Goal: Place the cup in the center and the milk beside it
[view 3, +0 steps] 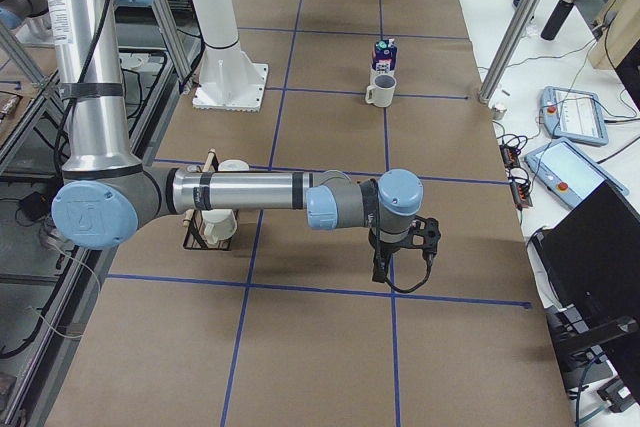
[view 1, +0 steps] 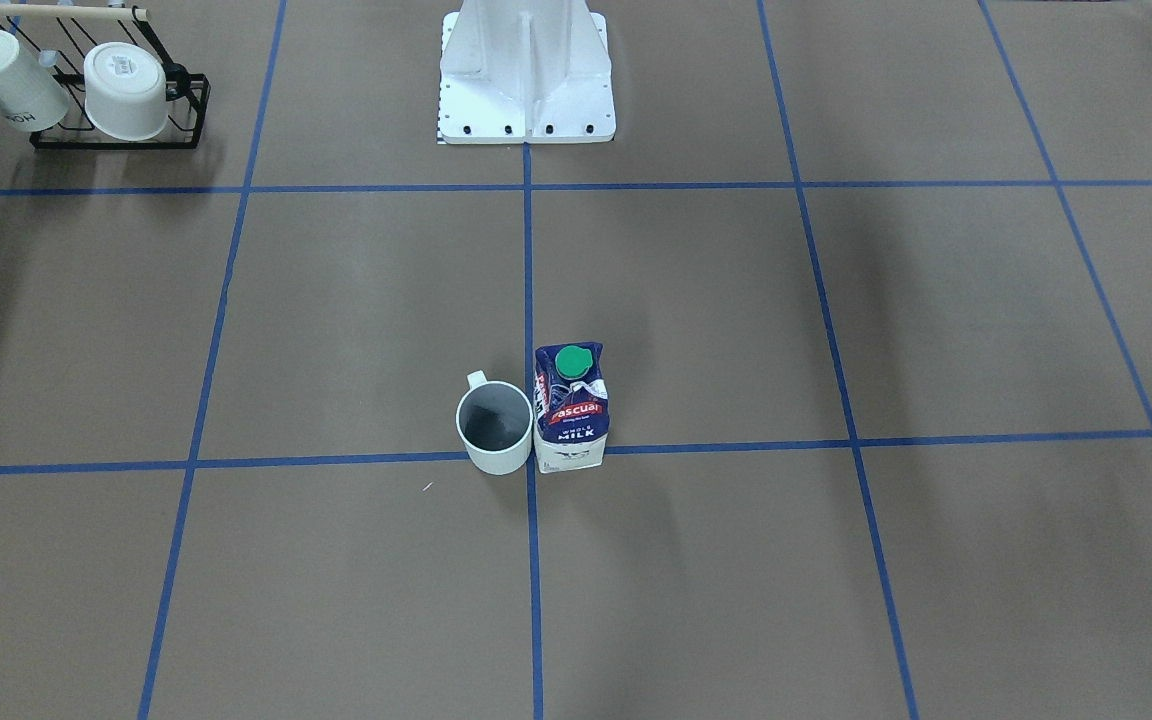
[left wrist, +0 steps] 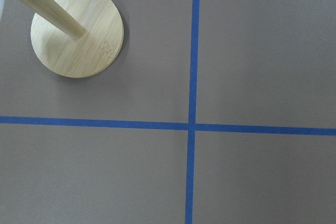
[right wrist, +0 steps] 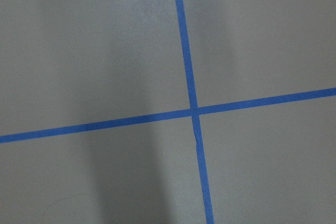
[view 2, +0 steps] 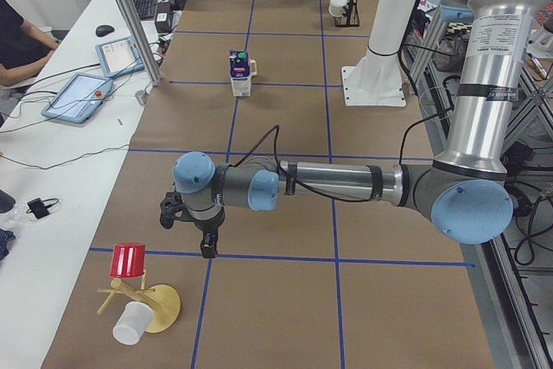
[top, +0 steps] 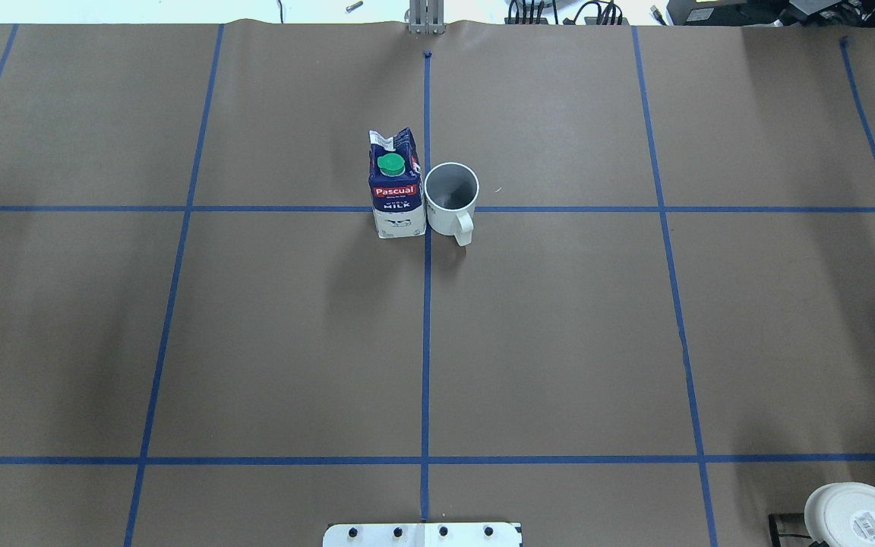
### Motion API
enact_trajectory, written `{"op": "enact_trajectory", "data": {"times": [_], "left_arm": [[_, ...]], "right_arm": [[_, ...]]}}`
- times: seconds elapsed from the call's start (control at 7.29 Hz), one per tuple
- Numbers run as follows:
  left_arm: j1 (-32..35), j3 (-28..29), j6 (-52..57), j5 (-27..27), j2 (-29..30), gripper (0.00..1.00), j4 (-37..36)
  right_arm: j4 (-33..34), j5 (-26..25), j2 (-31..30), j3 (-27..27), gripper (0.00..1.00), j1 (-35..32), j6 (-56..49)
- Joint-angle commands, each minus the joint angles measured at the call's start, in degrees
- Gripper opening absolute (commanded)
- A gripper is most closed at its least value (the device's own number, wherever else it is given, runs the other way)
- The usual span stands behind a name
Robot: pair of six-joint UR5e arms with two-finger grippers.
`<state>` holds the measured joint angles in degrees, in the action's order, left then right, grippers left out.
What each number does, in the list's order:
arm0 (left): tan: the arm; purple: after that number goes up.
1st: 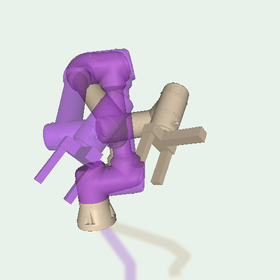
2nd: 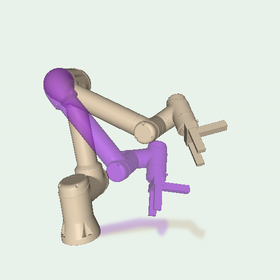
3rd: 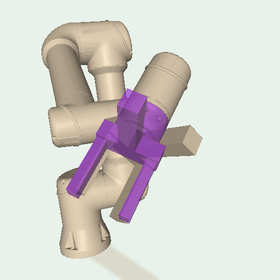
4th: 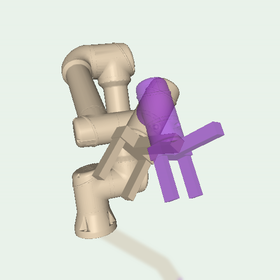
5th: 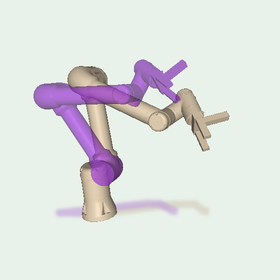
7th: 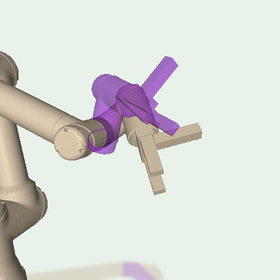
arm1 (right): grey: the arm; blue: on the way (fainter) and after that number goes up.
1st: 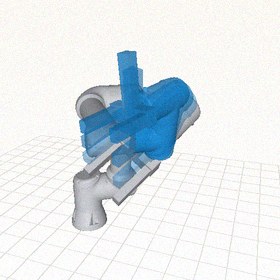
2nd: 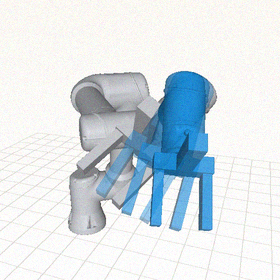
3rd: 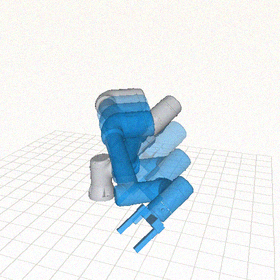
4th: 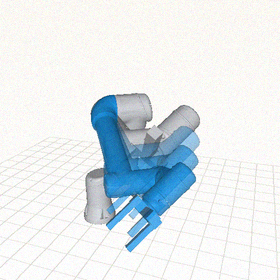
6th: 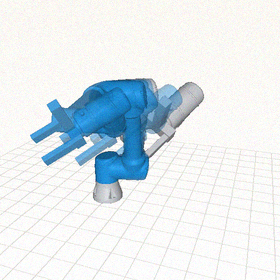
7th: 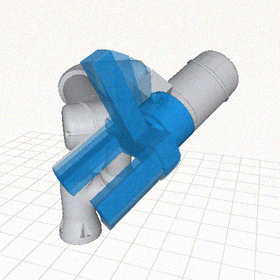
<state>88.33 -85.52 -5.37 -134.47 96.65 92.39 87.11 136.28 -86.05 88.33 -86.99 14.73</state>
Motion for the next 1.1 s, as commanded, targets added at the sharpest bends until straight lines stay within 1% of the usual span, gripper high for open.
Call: {"op": "enact_trajectory", "data": {"times": [0.0, 0.96], "left_arm": [[0.1, -0.3, 0.5, -0.1, -0.5, 0.98, -0.2], [0.0, 0.3, 0.5, -0.4, -0.8, 0.98, 0.2]], "right_arm": [[2.8, -0.5, 0.1, 0.0, 1.00, -0.2, -3.5], [2.8, -1.0, -0.2, 0.0, 1.00, 0.1, -4.1]]}}
